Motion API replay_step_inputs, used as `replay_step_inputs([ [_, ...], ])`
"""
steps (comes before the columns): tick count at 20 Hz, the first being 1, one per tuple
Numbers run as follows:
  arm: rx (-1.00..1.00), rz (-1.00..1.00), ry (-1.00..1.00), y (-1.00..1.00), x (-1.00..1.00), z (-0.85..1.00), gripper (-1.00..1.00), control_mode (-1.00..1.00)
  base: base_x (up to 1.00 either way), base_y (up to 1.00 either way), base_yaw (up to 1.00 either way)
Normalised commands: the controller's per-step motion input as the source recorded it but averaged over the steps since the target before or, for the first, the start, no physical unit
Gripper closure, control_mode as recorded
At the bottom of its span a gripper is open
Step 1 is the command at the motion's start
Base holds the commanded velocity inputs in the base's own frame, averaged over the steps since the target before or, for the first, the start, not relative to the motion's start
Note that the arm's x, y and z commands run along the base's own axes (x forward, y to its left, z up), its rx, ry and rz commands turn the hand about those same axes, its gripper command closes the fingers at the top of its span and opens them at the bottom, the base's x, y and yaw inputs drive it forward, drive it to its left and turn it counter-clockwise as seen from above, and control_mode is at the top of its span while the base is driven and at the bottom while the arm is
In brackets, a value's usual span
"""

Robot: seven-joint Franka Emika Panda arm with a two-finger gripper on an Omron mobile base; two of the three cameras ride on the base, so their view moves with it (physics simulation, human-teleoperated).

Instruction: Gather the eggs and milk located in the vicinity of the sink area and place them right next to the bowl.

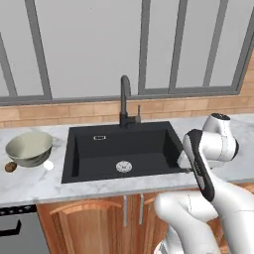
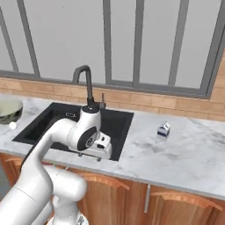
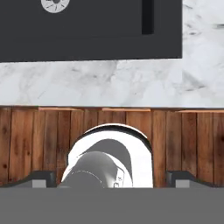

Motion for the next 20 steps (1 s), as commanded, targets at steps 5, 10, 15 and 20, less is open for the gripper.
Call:
replay_step_inputs([
  [5,0.00,0.00,0.00,0.00,0.00,0.00,-1.00,1.00,0.21,-1.00,0.09],
  [10,0.00,0.00,0.00,0.00,0.00,0.00,-1.00,1.00,0.35,-0.88,-0.04],
  [15,0.02,-0.11,0.15,0.00,0.35,0.00,-1.00,-1.00,0.22,-0.01,-0.09],
  [20,0.00,-0.12,0.28,0.00,0.97,0.00,-1.00,-1.00,0.00,0.00,0.00],
])
